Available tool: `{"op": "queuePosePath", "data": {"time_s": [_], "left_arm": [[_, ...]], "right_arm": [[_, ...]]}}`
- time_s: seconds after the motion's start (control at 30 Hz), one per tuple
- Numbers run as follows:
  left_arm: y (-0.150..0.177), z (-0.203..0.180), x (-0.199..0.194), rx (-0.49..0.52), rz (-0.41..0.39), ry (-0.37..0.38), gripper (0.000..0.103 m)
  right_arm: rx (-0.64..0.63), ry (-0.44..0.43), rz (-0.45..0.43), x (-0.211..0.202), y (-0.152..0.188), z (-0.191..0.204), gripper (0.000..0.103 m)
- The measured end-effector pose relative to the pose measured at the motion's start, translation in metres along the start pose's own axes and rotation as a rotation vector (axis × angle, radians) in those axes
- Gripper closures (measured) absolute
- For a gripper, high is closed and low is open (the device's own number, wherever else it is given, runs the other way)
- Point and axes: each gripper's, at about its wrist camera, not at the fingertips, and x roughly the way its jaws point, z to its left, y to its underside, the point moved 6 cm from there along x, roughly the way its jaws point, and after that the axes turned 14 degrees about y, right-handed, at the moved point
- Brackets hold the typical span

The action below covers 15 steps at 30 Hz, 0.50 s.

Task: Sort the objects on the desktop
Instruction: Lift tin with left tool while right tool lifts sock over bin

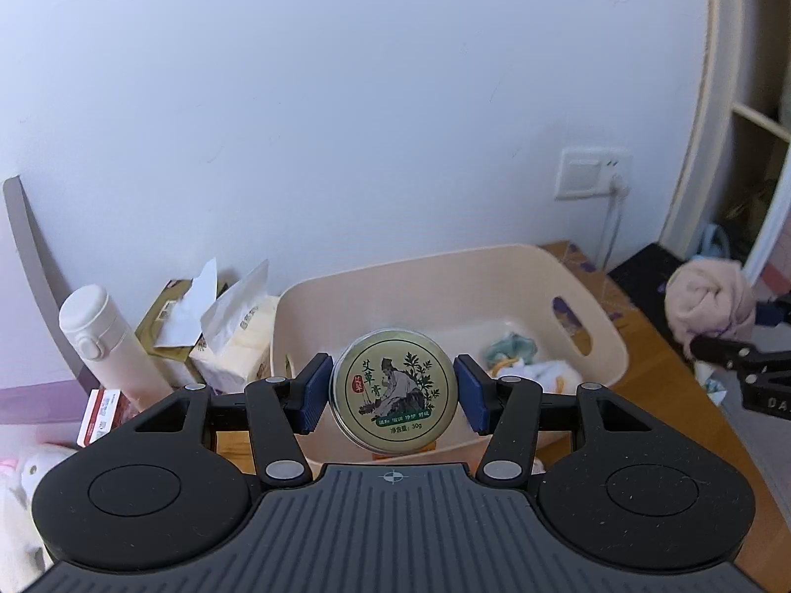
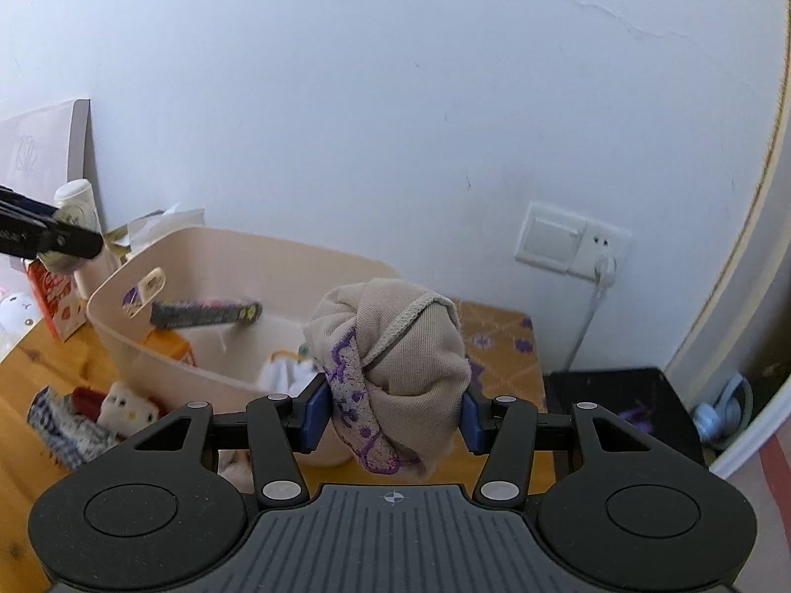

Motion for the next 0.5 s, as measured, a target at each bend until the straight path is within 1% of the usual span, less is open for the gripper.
{"op": "queuePosePath", "data": {"time_s": [0.13,0.23,0.37,0.43,0.5], "left_arm": [[-0.007,-0.001,0.022,-0.032,0.033,0.01,0.048],[-0.008,0.001,0.043,-0.037,0.066,0.0,0.048],[-0.005,0.005,0.069,-0.064,0.116,-0.01,0.048],[-0.005,0.007,0.079,-0.067,0.125,-0.027,0.048],[-0.004,0.007,0.088,-0.067,0.133,-0.029,0.048]], "right_arm": [[-0.015,-0.006,-0.021,0.016,-0.017,-0.001,0.054],[-0.03,-0.02,-0.031,0.029,-0.028,0.001,0.054],[-0.044,-0.046,-0.028,0.048,-0.038,0.009,0.054],[-0.055,-0.057,-0.022,0.058,-0.039,0.015,0.054],[-0.06,-0.075,-0.011,0.067,-0.039,0.022,0.054]]}}
